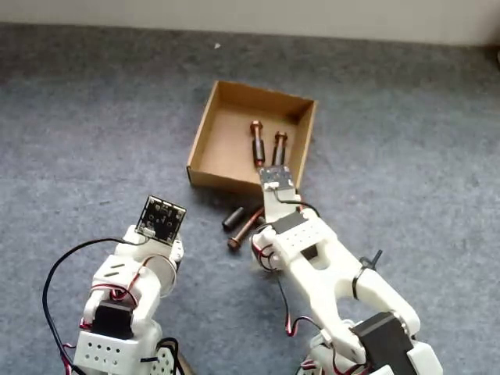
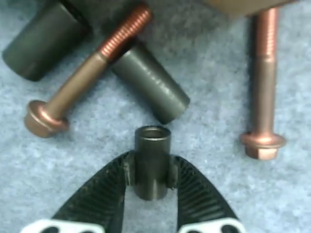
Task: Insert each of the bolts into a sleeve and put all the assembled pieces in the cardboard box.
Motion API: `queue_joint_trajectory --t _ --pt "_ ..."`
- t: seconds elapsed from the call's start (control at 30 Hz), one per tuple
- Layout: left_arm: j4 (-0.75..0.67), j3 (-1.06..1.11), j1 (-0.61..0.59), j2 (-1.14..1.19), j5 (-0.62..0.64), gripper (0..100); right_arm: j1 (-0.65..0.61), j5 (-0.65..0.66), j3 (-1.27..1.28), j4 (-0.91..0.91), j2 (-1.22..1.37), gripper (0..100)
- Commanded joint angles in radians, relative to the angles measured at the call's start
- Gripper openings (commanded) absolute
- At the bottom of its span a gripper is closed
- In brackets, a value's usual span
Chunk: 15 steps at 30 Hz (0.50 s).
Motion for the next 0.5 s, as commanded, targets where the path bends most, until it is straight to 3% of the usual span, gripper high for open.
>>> queue_joint_trajectory --t 0.0,0.47 --pt "-0.006 0.019 -0.010 -0.002 -0.008 1 -0.019 0.015 -0.012 -0.010 -0.074 0.5" --pt "-0.006 0.019 -0.010 -0.002 -0.008 1 0.122 0.011 0.173 -0.018 -0.653 0.5"
